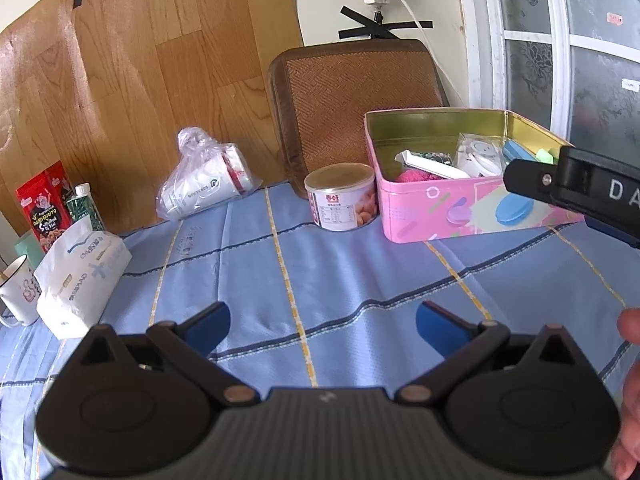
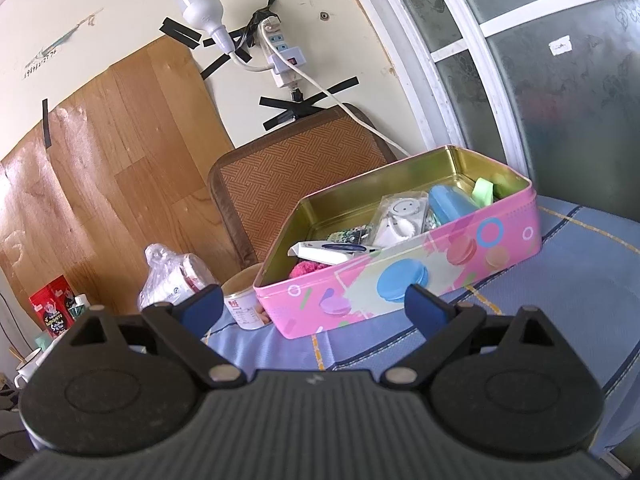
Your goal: Organize soft objects
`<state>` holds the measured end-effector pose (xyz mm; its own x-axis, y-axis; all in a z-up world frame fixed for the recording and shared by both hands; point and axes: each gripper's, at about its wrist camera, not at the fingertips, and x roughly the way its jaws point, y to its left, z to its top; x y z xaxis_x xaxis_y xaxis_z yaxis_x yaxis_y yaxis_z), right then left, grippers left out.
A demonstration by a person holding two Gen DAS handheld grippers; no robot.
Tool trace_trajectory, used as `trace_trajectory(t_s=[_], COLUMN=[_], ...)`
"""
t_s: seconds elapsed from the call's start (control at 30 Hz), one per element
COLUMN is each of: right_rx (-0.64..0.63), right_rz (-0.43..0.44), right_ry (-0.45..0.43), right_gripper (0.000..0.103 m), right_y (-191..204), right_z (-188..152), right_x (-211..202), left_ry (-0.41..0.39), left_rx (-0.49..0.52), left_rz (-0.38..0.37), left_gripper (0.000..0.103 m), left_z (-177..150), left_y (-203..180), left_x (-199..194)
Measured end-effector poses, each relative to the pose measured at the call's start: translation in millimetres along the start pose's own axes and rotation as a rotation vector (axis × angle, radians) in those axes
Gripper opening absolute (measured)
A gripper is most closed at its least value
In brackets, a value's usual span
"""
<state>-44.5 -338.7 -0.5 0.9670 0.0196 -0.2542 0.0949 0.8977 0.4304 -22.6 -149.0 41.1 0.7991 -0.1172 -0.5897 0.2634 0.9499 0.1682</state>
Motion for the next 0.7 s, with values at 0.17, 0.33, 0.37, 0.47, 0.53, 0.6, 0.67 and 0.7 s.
trace_trajectory(t_s=[0.17,0.33,0.37,0.47,0.53,0.6,0.67,0.7], right_rx=[0.002,0.003,0.003,0.005,0.007,0.006,0.007,0.007], right_rz=[0.0,-0.002,-0.001,-0.003,-0.005,-0.005,-0.004,-0.004], right_ry=[0.006,0.009,0.009,0.012,0.013,0.014,0.014,0.015], right_gripper=[0.099,0.099,0.099,0.099,0.099,0.099,0.099,0.099], right_y=[-1.0,-1.6,-1.7,-2.2,-2.1,-2.3,-2.3,-2.6], right_z=[-0.7,-1.8,-1.6,-2.1,-2.9,-2.8,-2.4,-2.8], right_x=[0.9,1.5,1.8,2.5,2.7,3.0,3.1,3.3], left_ry=[0.018,0.037,0.039,0.043,0.042,0.042,0.045,0.046], left_rx=[0.0,-0.008,-0.009,-0.012,-0.011,-0.011,-0.013,-0.013], left_rz=[-0.01,-0.024,-0.025,-0.026,-0.022,-0.019,-0.02,-0.019], left_gripper=[0.103,0.103,0.103,0.103,0.103,0.103,0.103,0.103], left_z=[-0.8,-1.4,-1.4,-1.8,-1.9,-1.8,-1.7,-1.8], left_y=[-0.4,1.2,1.3,1.2,1.4,1.0,1.5,1.8], left_x=[2.8,5.7,6.1,6.7,6.6,6.9,7.8,8.1])
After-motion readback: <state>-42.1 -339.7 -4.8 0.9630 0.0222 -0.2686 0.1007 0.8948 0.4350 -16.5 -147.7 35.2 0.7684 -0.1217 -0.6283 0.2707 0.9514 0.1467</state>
